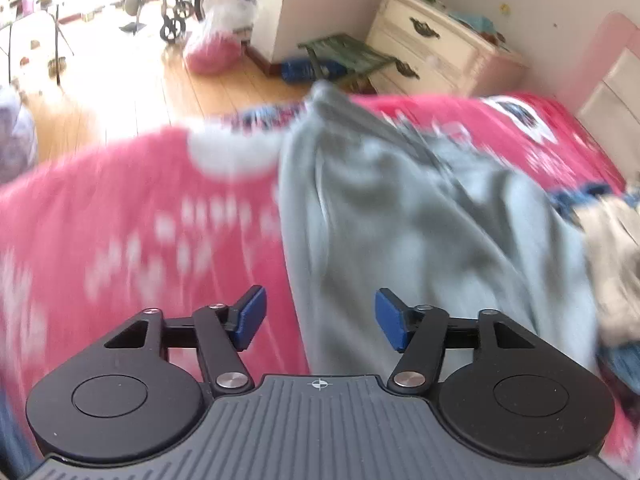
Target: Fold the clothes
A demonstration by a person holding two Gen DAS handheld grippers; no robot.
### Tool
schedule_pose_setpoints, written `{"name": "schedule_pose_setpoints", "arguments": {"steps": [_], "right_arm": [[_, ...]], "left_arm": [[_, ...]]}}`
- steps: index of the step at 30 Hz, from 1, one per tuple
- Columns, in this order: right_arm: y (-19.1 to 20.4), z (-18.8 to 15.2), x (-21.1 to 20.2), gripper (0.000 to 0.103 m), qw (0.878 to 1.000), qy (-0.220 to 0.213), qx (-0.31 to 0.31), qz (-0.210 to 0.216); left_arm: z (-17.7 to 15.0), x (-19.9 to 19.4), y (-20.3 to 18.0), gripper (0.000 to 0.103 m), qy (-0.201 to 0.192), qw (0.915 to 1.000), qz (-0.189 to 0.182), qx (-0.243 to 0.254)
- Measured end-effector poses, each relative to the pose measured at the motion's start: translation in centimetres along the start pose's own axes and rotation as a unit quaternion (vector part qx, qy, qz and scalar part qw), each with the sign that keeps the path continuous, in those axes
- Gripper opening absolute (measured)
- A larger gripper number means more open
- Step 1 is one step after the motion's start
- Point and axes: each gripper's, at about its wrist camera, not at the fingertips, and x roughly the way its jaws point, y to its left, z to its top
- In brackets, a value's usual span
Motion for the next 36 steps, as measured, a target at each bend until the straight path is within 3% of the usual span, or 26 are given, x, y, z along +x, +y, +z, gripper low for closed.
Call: {"name": "schedule_pose_setpoints", "arguments": {"steps": [7, 14, 16, 17, 18, 19, 21, 23, 27, 36], "right_arm": [[0.9, 2.8, 5.0, 0.072, 0.999, 0.003, 0.017, -0.028], [0.7, 4.0, 8.5, 0.069, 0.996, 0.03, 0.055, -0.067], [0.7, 4.1, 8.4, 0.058, 0.995, 0.03, 0.064, -0.073], [0.7, 4.2, 8.2, 0.041, 0.994, 0.03, 0.068, -0.076], [0.6, 4.3, 8.1, 0.017, 0.994, 0.032, 0.073, -0.081], [0.3, 4.5, 7.8, 0.008, 0.992, 0.034, 0.084, -0.085], [-0.5, 5.0, 7.0, 0.006, 0.989, 0.033, 0.115, -0.082], [-1.3, 5.4, 6.0, 0.005, 0.986, 0.027, 0.144, -0.079], [-2.2, 6.5, 4.4, 0.005, 0.979, 0.017, 0.189, -0.072], [-0.5, 8.9, 4.3, 0.005, 0.978, 0.013, 0.202, -0.047]], "left_arm": [[6.9, 6.9, 1.2, 0.066, 0.019, 0.9993, -0.033, 0.001], [9.0, 10.9, 1.8, 0.066, 0.032, 0.9974, -0.062, -0.021], [9.3, 11.3, 1.8, 0.066, 0.029, 0.9968, -0.07, -0.025], [9.5, 11.4, 1.8, 0.06, 0.026, 0.9967, -0.073, -0.024], [9.5, 11.3, 1.6, 0.055, 0.023, 0.9965, -0.077, -0.021], [9.5, 11.2, 1.4, 0.046, 0.02, 0.9963, -0.082, -0.018], [9.5, 10.9, 1.1, 0.036, 0.011, 0.9961, -0.087, -0.011], [9.6, 10.3, 1.1, 0.009, -0.005, 0.9952, -0.097, -0.014], [10.2, 7.8, 1.5, 0.006, -0.051, 0.9897, -0.125, -0.046], [12.0, 4.7, 6.1, 0.004, -0.086, 0.9889, -0.091, -0.08]]}}
